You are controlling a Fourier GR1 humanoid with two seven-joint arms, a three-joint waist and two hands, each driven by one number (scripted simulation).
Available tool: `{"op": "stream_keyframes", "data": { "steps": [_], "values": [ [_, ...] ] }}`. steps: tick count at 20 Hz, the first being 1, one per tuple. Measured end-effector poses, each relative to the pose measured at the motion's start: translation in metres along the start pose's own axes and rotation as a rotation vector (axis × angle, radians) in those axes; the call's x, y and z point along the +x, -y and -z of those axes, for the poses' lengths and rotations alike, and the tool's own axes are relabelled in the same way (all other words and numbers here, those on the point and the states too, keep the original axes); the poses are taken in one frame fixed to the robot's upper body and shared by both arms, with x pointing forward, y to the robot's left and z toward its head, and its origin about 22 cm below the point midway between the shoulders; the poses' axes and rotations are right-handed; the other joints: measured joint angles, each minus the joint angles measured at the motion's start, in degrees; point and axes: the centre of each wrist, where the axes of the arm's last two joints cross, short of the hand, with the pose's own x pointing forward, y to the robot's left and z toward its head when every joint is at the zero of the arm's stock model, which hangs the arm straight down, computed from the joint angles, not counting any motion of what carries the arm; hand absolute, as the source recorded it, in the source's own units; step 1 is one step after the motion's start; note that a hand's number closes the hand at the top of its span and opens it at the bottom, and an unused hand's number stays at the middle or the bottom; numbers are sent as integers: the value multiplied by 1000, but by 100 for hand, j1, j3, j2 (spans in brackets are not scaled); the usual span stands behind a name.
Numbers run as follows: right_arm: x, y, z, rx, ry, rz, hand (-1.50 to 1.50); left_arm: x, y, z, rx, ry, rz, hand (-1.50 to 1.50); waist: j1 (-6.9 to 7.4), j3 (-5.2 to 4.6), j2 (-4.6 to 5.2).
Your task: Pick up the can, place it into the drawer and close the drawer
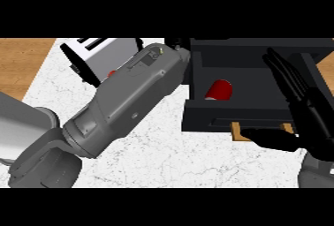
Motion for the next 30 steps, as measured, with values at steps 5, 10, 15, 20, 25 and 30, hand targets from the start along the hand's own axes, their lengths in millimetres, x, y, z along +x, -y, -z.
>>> {"op": "stream_keyframes", "data": {
  "steps": [5, 10, 15, 20, 25, 30],
  "values": [
    [-12, -26, 32, 67, 16, -116, -150, 7, -12, 4, 10, 0, 8, -150, 59, 1, -13],
    [-25, -58, 54, 129, 8, -251, -150, 15, -30, 10, 24, 6, 25, -150, 90, 1, -7],
    [-39, -94, 75, 140, -31, -319, -150, 21, -51, 13, 36, 3, 26, -150, 150, 3, -7],
    [-61, -115, 87, 145, -49, -388, -150, 28, -71, 13, 51, 11, 32, -150, 167, -23, -24],
    [-74, -125, 100, 105, -50, -459, -150, 28, -81, 7, 55, 11, 39, -150, 189, -71, -64],
    [-84, -128, 112, 62, -45, -493, -150, 34, -95, 8, 60, 13, 37, -150, 224, -84, -50]
  ]
}}
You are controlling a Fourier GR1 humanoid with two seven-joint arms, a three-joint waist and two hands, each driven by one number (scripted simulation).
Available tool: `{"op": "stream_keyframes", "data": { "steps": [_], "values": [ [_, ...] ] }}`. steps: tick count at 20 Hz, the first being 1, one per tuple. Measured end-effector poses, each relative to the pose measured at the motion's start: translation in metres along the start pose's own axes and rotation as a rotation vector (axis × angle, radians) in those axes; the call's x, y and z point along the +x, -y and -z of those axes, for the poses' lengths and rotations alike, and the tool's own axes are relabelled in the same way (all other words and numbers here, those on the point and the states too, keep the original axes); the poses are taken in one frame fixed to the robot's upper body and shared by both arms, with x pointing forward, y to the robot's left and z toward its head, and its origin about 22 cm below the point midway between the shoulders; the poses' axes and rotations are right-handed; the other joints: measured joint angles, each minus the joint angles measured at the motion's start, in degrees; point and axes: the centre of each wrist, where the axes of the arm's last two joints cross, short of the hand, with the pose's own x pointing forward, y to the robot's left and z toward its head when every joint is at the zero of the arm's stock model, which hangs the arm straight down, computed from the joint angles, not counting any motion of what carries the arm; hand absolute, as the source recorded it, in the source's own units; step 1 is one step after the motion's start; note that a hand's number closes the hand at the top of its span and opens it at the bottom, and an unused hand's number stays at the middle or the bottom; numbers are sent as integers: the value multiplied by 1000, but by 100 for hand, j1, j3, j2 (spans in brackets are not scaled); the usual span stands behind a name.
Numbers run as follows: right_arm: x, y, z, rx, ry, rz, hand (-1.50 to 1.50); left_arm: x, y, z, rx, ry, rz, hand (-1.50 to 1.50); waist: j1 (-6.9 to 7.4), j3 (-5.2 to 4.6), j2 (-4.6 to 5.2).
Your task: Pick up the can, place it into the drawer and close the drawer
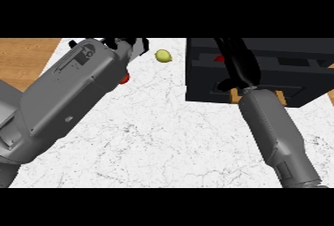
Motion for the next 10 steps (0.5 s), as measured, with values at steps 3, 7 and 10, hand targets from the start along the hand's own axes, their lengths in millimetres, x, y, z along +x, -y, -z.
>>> {"op": "stream_keyframes", "data": {
  "steps": [3, 7, 10],
  "values": [
    [-5, -2, 7, -20, -18, -13, -150, 0, -2, -4, 0, -3, -3, -150, 37, 5, 16],
    [-8, -2, 16, -51, -37, -30, -150, 7, -10, -4, -4, 1, -8, -150, 63, 25, 52],
    [-10, -4, 20, -71, -57, -36, -150, 5, -16, -7, -7, 3, -6, -150, 91, 48, 90]
  ]
}}
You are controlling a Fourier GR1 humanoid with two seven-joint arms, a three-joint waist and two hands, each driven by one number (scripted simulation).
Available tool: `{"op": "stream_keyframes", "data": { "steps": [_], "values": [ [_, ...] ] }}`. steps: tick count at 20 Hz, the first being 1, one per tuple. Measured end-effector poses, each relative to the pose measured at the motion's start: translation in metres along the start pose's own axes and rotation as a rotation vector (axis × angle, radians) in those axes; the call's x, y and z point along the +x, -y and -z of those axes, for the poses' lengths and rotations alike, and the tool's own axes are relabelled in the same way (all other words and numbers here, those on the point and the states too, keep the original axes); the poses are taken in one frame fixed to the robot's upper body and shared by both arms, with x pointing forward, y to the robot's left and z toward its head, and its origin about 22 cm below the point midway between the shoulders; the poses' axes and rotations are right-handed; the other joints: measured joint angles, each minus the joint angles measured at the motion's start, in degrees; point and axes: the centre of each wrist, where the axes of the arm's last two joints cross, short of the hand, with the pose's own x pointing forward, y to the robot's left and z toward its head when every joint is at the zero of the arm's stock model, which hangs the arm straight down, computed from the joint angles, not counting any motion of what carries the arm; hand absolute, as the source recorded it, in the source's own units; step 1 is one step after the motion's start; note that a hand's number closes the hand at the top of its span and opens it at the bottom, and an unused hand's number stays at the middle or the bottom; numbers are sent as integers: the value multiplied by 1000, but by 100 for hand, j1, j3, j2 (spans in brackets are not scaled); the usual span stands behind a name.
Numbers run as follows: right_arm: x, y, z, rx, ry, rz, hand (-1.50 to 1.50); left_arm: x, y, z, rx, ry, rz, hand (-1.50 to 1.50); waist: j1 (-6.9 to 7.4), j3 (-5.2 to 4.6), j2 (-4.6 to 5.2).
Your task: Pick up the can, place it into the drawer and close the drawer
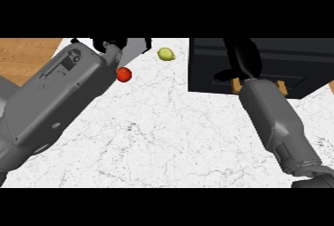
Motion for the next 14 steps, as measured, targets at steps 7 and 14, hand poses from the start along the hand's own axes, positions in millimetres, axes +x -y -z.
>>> {"op": "stream_keyframes", "data": {
  "steps": [7, 14],
  "values": [
    [-10, 14, 20, -20, -30, -21, -150, 8, -9, -4, -14, 10, 3, -150, 96, 52, 107],
    [-14, 22, 30, 3, -42, -45, -150, 16, -10, -10, -29, 9, 1, -150, 184, 83, 176]
  ]
}}
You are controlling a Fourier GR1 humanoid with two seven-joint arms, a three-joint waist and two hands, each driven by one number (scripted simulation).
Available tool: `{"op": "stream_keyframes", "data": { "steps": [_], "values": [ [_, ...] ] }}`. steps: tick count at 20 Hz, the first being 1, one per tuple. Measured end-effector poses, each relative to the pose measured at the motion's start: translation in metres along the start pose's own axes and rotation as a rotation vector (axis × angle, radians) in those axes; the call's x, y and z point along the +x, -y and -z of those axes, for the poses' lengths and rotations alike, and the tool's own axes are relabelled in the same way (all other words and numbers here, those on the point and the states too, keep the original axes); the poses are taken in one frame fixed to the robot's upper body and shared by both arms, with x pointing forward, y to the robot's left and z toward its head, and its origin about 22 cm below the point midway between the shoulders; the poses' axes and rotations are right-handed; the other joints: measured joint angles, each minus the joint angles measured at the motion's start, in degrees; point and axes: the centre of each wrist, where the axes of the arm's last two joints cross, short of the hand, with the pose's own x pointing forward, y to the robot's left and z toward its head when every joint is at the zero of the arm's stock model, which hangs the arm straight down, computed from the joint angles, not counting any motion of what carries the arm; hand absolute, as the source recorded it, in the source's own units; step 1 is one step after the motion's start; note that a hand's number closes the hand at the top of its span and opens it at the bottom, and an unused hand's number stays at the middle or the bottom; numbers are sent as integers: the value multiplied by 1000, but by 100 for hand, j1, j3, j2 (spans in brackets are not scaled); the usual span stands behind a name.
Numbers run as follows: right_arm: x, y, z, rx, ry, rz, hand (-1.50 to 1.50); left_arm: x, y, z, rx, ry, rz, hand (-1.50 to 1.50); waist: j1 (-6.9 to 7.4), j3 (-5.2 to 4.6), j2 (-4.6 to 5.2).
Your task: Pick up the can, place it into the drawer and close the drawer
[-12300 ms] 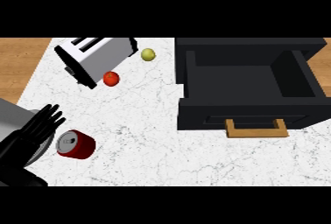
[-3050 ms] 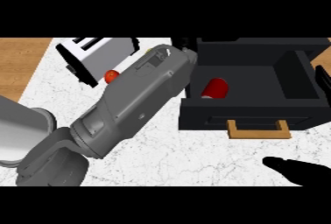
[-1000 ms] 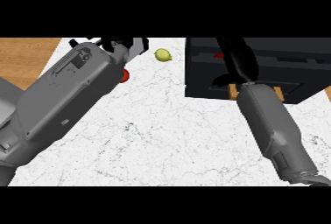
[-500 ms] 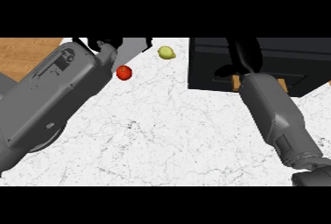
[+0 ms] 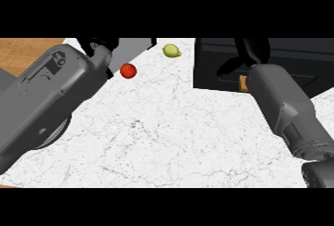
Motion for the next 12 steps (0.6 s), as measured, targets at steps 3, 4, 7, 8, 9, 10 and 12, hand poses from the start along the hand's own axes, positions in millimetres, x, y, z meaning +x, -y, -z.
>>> {"op": "stream_keyframes", "data": {
  "steps": [3, 4, 7, 8, 9, 10, 12],
  "values": [
    [9, 2, 5, 36, 23, 16, -150, -3, 2, -4, -5, 3, 2, -150, 39, -1, 6],
    [12, 2, 6, 53, 37, 32, -150, -1, 1, -4, -6, 3, 1, -150, 37, -1, 8],
    [17, 4, 9, 87, 43, 140, -150, -1, 0, -7, -10, 4, 1, -150, 43, 15, 34],
    [16, 4, 9, 90, 35, 182, -150, -2, -2, -8, -10, 4, 3, -150, 45, 15, 40],
    [15, 4, 9, 93, 28, 227, -150, -2, -3, -8, -7, 5, 3, -150, 36, 14, 41],
    [15, 5, 10, 96, 15, 280, -150, -2, -4, -9, -7, 2, 3, -150, 28, 18, 42],
    [15, 7, 12, 91, -4, 384, -150, 0, -5, -9, -6, -1, -1, -150, -1, 20, 44]
  ]
}}
